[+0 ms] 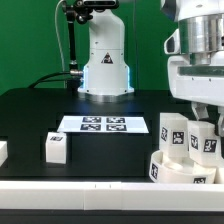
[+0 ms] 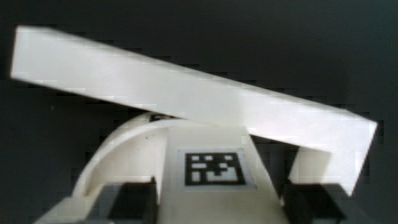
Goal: Assemble stool
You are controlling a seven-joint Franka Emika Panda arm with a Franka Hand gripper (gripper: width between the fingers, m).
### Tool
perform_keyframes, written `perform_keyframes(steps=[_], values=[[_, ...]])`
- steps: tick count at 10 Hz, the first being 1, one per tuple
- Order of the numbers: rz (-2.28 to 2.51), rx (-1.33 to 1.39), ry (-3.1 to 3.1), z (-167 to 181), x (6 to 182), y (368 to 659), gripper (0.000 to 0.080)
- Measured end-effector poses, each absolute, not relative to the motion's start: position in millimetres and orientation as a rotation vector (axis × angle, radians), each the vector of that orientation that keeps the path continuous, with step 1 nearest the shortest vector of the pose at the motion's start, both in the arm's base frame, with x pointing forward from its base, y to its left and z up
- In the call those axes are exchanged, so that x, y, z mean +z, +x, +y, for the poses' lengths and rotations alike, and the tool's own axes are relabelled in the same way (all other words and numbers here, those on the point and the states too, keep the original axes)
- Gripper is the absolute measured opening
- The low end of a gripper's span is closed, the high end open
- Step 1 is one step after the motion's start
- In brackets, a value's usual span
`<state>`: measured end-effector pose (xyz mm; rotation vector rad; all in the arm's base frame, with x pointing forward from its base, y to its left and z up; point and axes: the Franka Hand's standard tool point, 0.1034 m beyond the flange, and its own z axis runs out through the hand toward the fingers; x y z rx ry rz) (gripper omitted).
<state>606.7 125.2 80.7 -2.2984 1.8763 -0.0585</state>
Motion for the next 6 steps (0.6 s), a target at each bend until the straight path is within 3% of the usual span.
perform_keyframes(steps=[6], values=[[2.47, 0.071, -1.473, 121.5, 78.0, 607.9, 0.0341]])
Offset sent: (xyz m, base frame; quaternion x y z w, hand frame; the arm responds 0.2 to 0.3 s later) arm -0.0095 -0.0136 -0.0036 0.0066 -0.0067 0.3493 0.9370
